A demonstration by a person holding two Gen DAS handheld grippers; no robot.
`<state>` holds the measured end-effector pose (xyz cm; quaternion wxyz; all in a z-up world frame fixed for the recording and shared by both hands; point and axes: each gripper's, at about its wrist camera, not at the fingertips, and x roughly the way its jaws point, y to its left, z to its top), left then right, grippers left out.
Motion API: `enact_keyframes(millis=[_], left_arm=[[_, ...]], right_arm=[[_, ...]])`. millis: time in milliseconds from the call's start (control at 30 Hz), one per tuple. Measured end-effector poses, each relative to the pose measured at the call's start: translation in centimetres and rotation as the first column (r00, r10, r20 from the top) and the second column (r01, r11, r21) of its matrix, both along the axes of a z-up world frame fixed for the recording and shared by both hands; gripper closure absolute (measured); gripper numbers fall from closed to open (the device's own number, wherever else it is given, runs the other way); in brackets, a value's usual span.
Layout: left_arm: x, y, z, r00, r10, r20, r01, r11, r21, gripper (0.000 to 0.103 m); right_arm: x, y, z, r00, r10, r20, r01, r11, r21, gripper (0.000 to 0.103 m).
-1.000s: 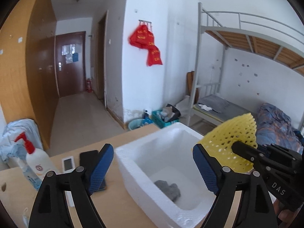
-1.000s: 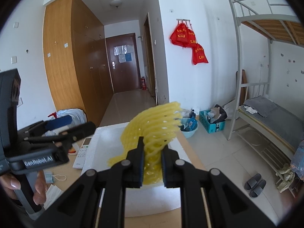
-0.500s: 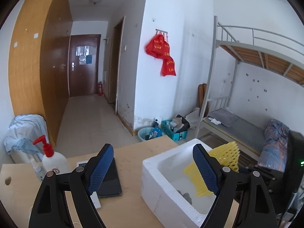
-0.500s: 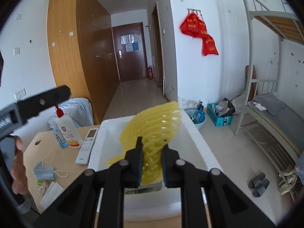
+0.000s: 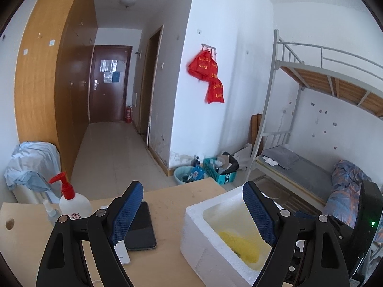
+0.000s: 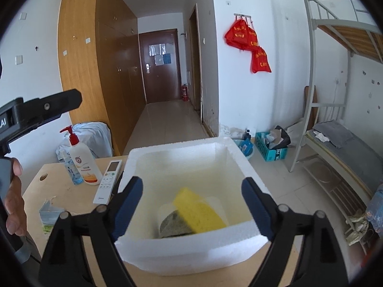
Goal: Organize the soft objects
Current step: 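Move both tools back over the desk toward the mask and tissues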
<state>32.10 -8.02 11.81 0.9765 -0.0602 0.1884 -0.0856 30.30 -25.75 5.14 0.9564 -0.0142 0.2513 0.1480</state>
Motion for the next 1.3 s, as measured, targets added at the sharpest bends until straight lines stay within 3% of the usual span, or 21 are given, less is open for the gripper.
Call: enact_keyframes(millis=[400,567,800,900,1300], left_arm=[[-3.6,-1.1,0.9,0.999,-0.032,0.024,0.031,0.999,0.026,0.017],[-6.4,-0.6,1.2,1.000,-0.005,0.029,0.004,0.999,0.054,0.016],[-11.8,2.8,0.5,0.996,0.085,0.015,-0.086,0.993,0.083,0.013],[-15.1,4.7,0.4,0.988,0.147,0.049,-0.151,0.985,0.087,0.001],[-23.1,10.6,-0.9,0.944,0.324,0.067,-0.329,0.940,0.086,0.000]], right_arm=[[-3.6,-1.3,0.8,0.999,0.005,0.039,-0.007,0.999,0.051,0.011],[-5.1,-1.1,1.2,0.998,0.026,0.062,-0.031,0.997,0.068,0.010],[-7.1,-0.8,0.9,0.992,0.093,0.085,-0.104,0.984,0.141,0.001],[-7.9,-0.3,0.8,0.988,0.122,0.090,-0.134,0.980,0.149,0.001],[-12.5,4.8,0.8,0.957,0.267,0.115,-0.282,0.949,0.143,0.000]])
